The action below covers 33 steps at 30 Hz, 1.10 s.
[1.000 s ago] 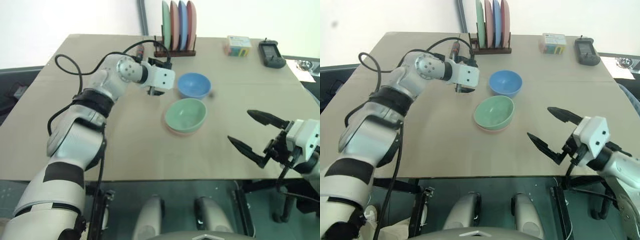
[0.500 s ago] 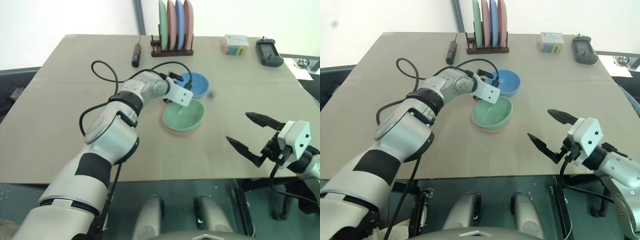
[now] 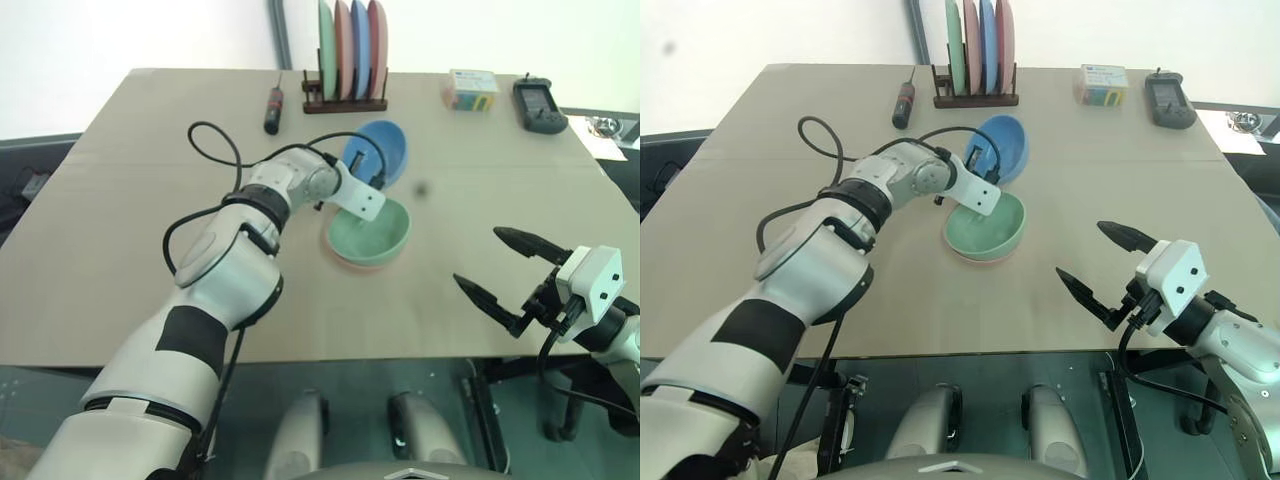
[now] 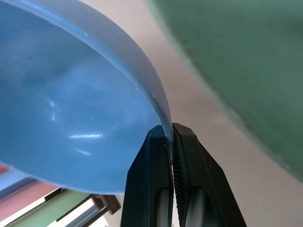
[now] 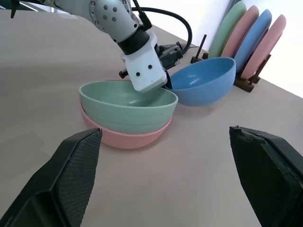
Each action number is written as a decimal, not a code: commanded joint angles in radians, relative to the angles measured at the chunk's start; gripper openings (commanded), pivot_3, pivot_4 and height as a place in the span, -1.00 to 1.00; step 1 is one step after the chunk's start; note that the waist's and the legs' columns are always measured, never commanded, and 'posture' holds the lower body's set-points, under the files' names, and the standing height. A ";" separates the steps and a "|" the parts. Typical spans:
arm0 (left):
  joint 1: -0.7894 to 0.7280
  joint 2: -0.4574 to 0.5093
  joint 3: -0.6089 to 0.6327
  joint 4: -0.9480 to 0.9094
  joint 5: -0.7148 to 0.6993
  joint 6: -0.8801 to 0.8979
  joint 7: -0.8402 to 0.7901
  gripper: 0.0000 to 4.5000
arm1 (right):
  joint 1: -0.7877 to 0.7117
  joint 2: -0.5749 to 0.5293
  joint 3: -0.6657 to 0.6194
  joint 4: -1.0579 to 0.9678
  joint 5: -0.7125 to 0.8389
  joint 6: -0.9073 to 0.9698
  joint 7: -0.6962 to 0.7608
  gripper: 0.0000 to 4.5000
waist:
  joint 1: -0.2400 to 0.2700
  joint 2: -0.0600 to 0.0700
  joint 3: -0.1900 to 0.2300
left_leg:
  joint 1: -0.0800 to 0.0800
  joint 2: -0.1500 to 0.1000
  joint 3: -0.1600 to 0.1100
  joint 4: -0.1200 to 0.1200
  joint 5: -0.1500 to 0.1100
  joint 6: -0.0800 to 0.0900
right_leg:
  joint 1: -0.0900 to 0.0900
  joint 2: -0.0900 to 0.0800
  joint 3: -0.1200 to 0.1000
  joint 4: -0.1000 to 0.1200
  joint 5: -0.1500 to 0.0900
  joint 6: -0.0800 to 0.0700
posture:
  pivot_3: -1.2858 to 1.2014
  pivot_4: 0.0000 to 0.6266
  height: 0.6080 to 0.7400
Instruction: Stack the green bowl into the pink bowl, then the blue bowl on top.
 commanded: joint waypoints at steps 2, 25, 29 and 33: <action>-0.035 0.101 0.134 -0.089 -0.168 -0.164 -0.222 -0.95 | 0.032 -0.008 -0.059 -0.032 0.006 -0.056 0.027 1.00 | 0.000 0.000 0.000 | 0.000 0.000 0.000 0.000 0.000 0.000 | 0.000 0.000 0.000 0.001 0.000 0.000 | 0.03 -0.52 1.00; 0.467 0.400 0.349 -1.125 -0.763 0.229 -0.860 0.14 | 0.122 -0.046 -0.167 -0.033 0.082 -0.059 0.092 1.00 | -0.006 0.003 -0.002 | 0.004 0.001 0.000 0.011 0.000 0.000 | 0.005 0.000 0.001 0.007 -0.002 -0.004 | 0.03 -0.52 1.00; 0.600 0.392 0.490 -1.293 -0.923 0.417 -0.745 0.14 | 0.094 -0.066 -0.141 -0.008 0.095 -0.029 0.102 1.00 | -0.003 0.004 -0.002 | 0.004 0.002 -0.001 0.010 0.000 0.000 | 0.005 0.001 0.000 0.008 -0.003 -0.004 | 0.03 -0.52 1.00; 0.807 0.430 0.624 -1.530 -1.031 0.678 -0.616 0.14 | 0.032 -0.100 -0.097 0.041 0.084 0.009 0.106 1.00 | -0.004 0.004 -0.002 | 0.003 0.002 -0.001 0.010 0.000 0.000 | 0.005 0.000 0.000 0.007 -0.002 -0.004 | 0.03 -0.52 1.00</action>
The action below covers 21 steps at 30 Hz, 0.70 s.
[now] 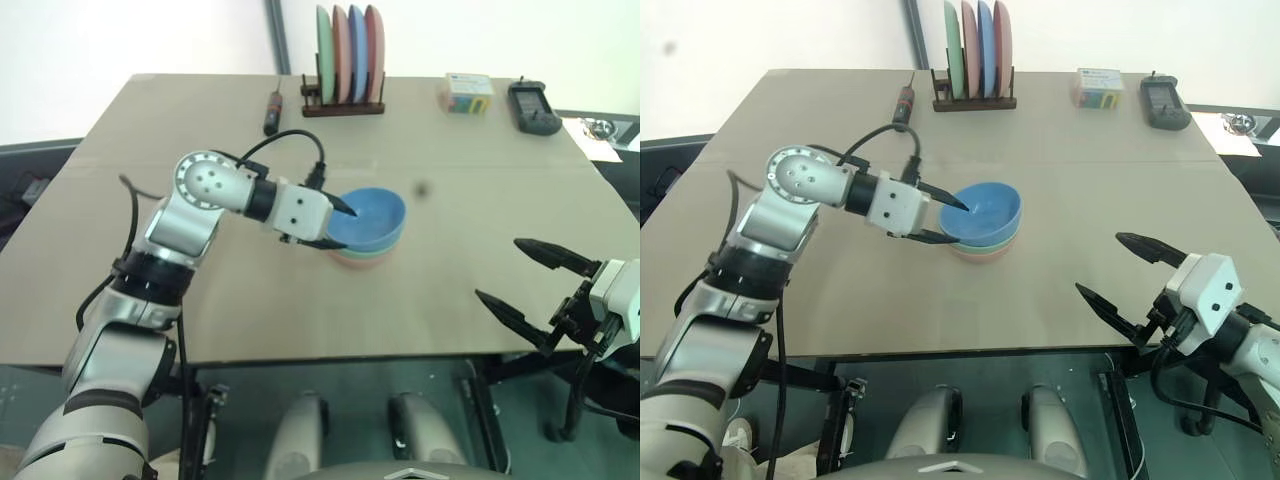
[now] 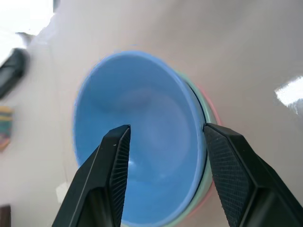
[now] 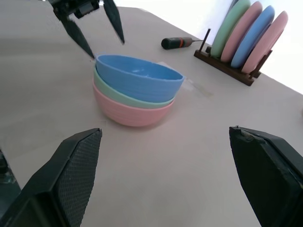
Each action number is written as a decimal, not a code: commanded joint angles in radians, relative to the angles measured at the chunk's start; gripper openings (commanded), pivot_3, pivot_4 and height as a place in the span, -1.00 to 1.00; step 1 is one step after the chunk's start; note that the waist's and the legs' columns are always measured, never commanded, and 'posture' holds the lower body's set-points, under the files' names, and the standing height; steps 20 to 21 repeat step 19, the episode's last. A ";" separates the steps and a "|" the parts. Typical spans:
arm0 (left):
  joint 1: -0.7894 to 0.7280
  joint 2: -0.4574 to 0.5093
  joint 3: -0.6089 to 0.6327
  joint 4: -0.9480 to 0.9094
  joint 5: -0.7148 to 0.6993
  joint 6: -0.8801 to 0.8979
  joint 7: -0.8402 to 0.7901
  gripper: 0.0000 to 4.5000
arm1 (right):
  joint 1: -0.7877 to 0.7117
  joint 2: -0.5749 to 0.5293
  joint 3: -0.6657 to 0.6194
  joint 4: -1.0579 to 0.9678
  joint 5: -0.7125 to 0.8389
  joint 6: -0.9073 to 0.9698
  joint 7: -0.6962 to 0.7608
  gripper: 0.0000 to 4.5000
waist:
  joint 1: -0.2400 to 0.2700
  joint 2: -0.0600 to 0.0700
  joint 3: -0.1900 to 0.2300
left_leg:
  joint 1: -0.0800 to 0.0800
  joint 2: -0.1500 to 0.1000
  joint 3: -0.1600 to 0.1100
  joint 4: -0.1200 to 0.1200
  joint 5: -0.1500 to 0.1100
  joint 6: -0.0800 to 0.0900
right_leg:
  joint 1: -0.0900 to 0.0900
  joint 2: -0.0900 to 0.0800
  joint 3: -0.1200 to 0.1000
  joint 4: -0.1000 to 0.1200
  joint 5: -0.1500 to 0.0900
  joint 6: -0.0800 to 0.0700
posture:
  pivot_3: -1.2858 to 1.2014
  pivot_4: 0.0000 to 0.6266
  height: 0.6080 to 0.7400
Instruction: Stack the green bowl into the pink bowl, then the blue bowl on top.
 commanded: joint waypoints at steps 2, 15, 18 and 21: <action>0.234 0.041 0.172 -0.286 -0.177 0.305 0.150 0.38 | -0.067 -0.048 0.044 0.065 -0.009 0.041 0.013 1.00 | -0.001 0.001 0.000 | 0.001 0.000 0.000 0.000 0.000 0.000 | 0.000 0.000 0.000 0.000 0.000 0.000 | 0.03 -0.52 1.00; 0.774 0.127 0.523 -0.447 -0.354 0.490 0.235 0.98 | -0.087 -0.176 -0.067 0.277 -0.001 0.048 0.195 1.00 | 0.007 0.002 -0.001 | 0.001 0.000 0.001 0.000 0.000 0.000 | -0.001 -0.001 -0.001 -0.001 0.000 0.000 | 0.03 -0.52 1.00; 0.800 0.123 0.546 -0.455 -0.366 0.489 0.247 0.98 | -0.067 -0.188 -0.103 0.271 0.042 0.075 0.235 1.00 | 0.006 0.002 -0.001 | 0.001 0.000 0.001 -0.001 0.000 0.000 | -0.001 -0.002 -0.001 -0.001 0.000 0.000 | 0.03 -0.52 1.00; 0.809 0.123 0.547 -0.454 -0.363 0.478 0.247 0.98 | -0.068 -0.191 -0.106 0.272 0.048 0.079 0.240 1.00 | 0.006 0.002 -0.001 | 0.001 0.000 0.001 -0.001 0.000 0.000 | -0.001 -0.002 -0.001 -0.001 0.000 0.000 | 0.03 -0.52 1.00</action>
